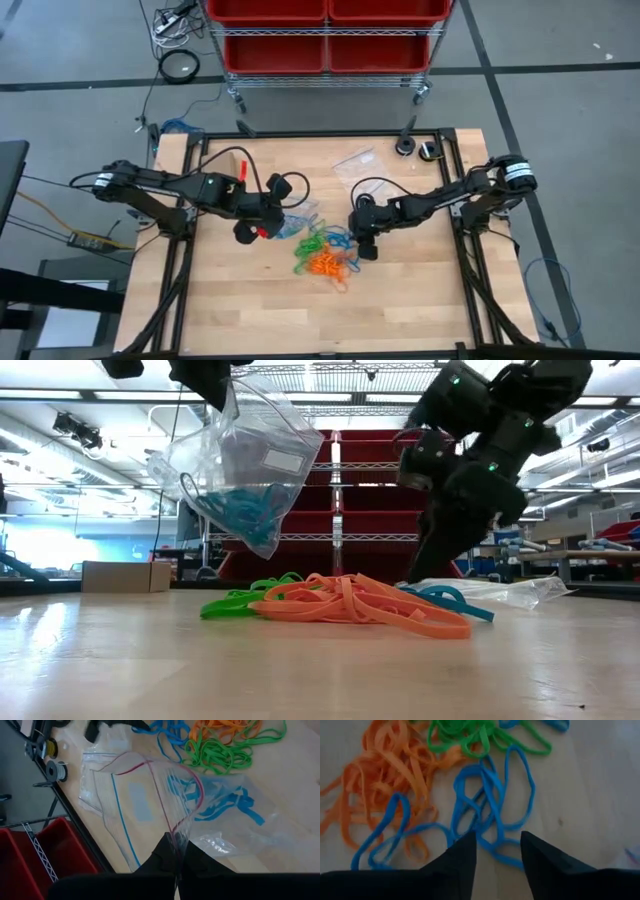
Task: Sort rubber bands
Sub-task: Put the blue rubber band into the top left transparent zip bag
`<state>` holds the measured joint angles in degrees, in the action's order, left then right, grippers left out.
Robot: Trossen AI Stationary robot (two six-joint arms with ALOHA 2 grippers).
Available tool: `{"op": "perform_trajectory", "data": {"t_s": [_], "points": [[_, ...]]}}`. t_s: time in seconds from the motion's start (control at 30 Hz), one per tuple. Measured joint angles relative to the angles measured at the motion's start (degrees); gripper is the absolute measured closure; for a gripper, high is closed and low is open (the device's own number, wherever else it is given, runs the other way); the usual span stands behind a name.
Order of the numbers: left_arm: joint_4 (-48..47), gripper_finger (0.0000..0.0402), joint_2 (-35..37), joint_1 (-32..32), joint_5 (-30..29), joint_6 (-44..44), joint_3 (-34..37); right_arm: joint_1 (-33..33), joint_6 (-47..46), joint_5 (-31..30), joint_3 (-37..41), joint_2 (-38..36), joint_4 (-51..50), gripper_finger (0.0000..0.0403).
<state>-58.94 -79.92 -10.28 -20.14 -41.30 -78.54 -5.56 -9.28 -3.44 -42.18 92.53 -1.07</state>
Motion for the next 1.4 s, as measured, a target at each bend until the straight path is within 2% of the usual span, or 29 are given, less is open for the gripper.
{"op": "perform_trajectory", "data": {"t_s": [0.2, 0.4, 0.67, 0.77, 0.87, 0.93, 1.03, 1.2, 1.3, 1.4], "points": [[0.56, 0.0400, -0.02, 0.00, 0.15, 0.02, 0.02, 0.31, 0.00, 1.09, 0.11, 3.91, 2.29, 0.0304], [0.42, 0.0400, -0.02, 0.00, 0.26, 0.02, 0.02, 0.31, 3.89, -3.08, 0.09, 0.70, 2.75, 0.0393], [0.46, 0.0400, -0.02, 0.00, 0.26, 0.00, 0.02, 0.31, 5.11, -6.92, -0.33, -11.55, -0.39, 0.0402], [0.74, 0.0400, -0.02, 0.01, 0.34, -0.04, 0.02, 1.16, 3.96, -5.18, -1.13, -15.19, -2.59, 0.0402], [0.85, 0.0400, -0.02, 0.07, 0.37, -0.24, 0.02, 2.01, 3.18, -3.92, -1.09, -15.04, -4.86, 0.0392], [0.86, 0.0400, -0.02, 0.07, 0.42, -0.22, 0.02, 2.19, 2.27, -2.64, -1.09, -12.75, -4.46, 0.0371], [0.93, 0.0400, -0.02, 0.07, 0.48, -0.07, 0.02, 2.25, 1.33, -0.29, -1.07, -6.76, -1.32, 0.0326], [0.84, 0.0400, -0.02, 0.07, 0.62, 0.76, 0.02, 2.65, 0.43, 0.18, -0.96, 2.28, 2.09, 0.0265], [0.86, 0.0400, -0.02, 0.07, 0.95, 0.90, 0.02, 2.98, 0.29, 0.20, -0.96, 5.37, 4.68, 0.0252], [0.85, 0.0400, -0.02, 0.07, 0.96, 0.90, 0.02, 3.04, 0.92, 0.20, -0.96, 6.71, 8.38, 0.0262]]}}
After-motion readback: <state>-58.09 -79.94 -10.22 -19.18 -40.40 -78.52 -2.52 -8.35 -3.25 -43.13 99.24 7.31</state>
